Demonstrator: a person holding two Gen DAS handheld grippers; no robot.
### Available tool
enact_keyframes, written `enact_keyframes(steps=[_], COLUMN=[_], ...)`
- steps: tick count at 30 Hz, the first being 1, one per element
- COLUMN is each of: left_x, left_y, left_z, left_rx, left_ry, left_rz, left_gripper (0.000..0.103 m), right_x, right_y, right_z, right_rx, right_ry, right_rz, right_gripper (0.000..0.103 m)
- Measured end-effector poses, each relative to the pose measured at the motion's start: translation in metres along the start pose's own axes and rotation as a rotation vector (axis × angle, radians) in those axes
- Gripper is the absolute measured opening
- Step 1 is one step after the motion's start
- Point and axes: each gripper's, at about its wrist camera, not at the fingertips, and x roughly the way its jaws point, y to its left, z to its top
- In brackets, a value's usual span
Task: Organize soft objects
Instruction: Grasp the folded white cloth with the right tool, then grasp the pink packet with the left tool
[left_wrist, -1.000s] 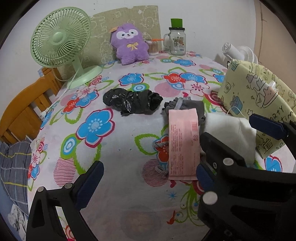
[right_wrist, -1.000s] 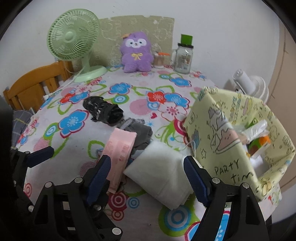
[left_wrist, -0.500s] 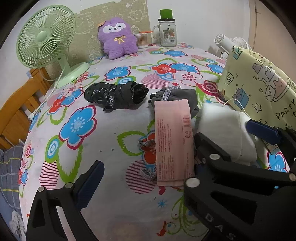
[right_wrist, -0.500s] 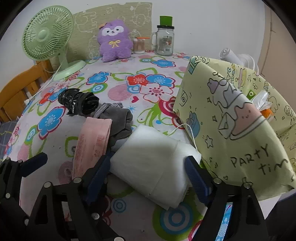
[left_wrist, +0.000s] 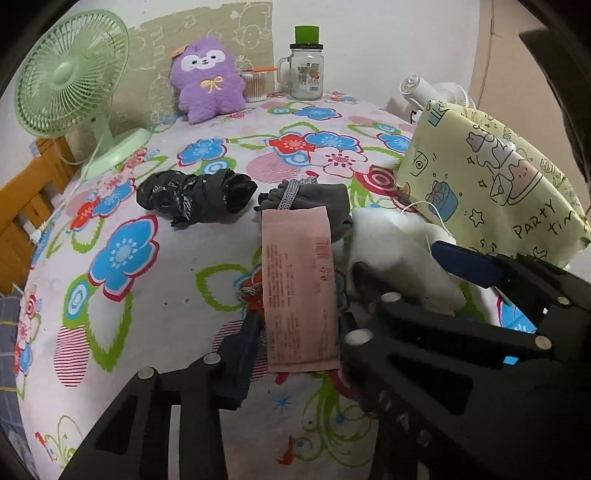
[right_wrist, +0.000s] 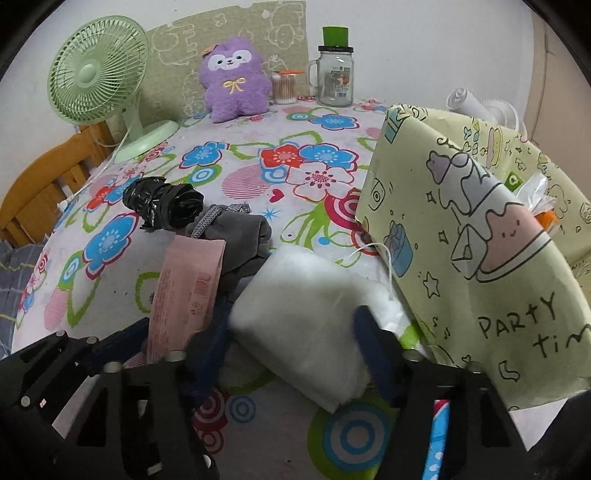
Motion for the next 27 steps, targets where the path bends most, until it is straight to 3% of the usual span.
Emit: enact_keyframes(steps=[3, 9, 27], left_x=[-0.003, -0.008, -0.039], left_y=[0.002, 0.007, 0.002], left_z=[-0.003, -0.008, -0.014], left_rx=[-0.005, -0.017, -0.031], left_ry=[-0.003, -0.007, -0.058], left_rz=[0.037, 0.094, 0.128], left_gripper=[0.042, 0.042, 0.042], right_x=[-0.003, -0.009, -0.036], right_y=[0.001, 0.008, 0.013], right_z=[-0.001, -0.004, -0.008], right_rx=[-0.015, -0.054, -0.078], right_ry=[-0.006, -0.021, -0.050], right_rz=[0.005, 0.018, 0.058], right_gripper=[0.038, 0.023, 0.022])
